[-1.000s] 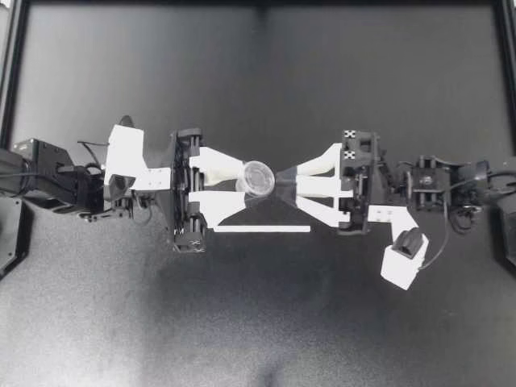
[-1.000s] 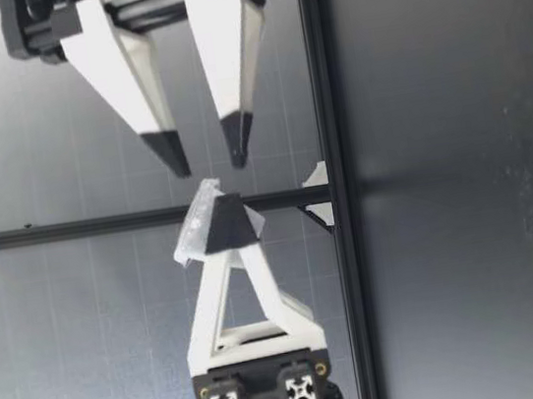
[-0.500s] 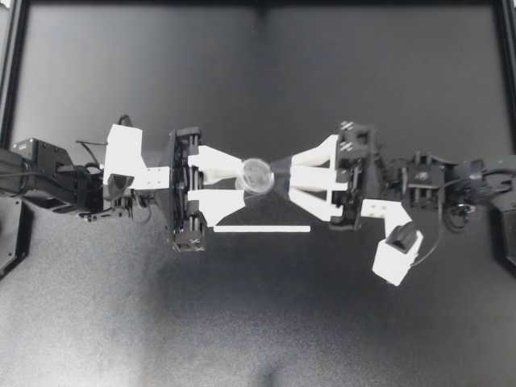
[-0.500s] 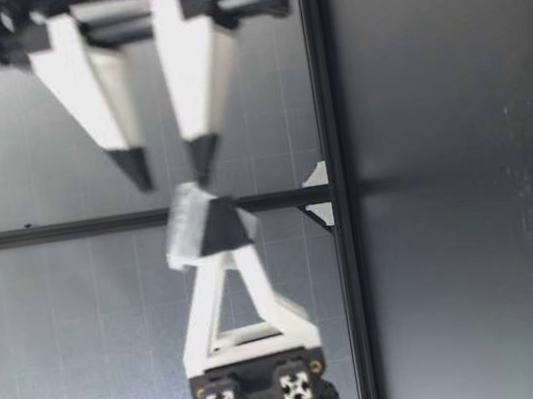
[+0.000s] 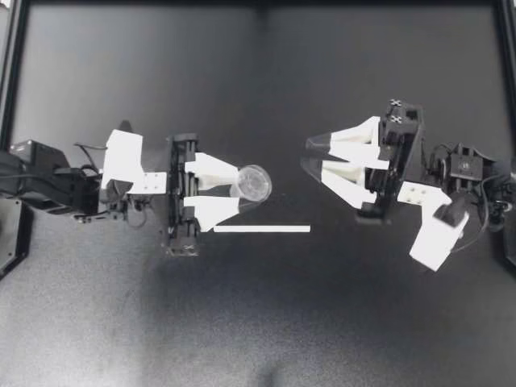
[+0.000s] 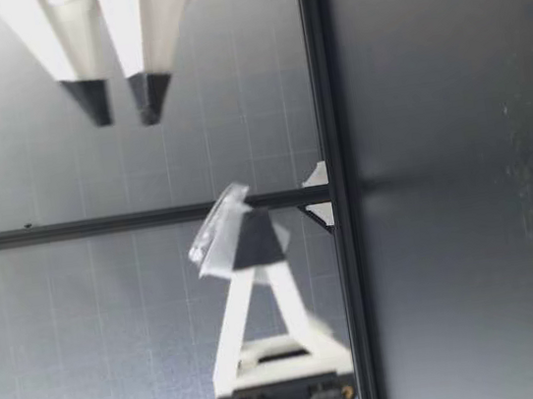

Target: Pick up the plastic cup and open its lid.

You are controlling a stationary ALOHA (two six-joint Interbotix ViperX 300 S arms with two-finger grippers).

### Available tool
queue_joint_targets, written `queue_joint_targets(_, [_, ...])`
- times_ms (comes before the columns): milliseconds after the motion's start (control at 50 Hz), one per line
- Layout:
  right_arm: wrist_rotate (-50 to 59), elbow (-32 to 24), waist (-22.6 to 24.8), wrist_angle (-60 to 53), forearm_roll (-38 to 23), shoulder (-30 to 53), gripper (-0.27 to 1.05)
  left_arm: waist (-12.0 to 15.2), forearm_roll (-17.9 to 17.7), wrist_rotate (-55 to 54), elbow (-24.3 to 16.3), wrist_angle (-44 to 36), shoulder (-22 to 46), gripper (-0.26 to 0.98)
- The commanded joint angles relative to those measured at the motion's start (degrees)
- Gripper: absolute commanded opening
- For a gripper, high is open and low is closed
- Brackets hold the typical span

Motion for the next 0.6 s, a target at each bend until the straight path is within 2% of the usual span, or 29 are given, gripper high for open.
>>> queue_joint_targets(0, [9.8, -0.2, 0.4, 1.4, 0.1, -1.3, 0.46, 0.1, 0.1, 1.0, 0.2, -0.3, -2.6, 0.13])
queue_joint_targets(260, [32.5, -0.8, 0.4, 11.8, -0.5, -2.9, 0.45, 0.1, 0.1, 2.3, 1.2, 0.8, -3.7, 0.13])
queue_joint_targets(580, [37.6, -1.5, 0.4, 15.0, -1.2, -2.0, 0.45, 0.1, 0.2, 3.9, 2.4, 0.8, -5.1, 0.13])
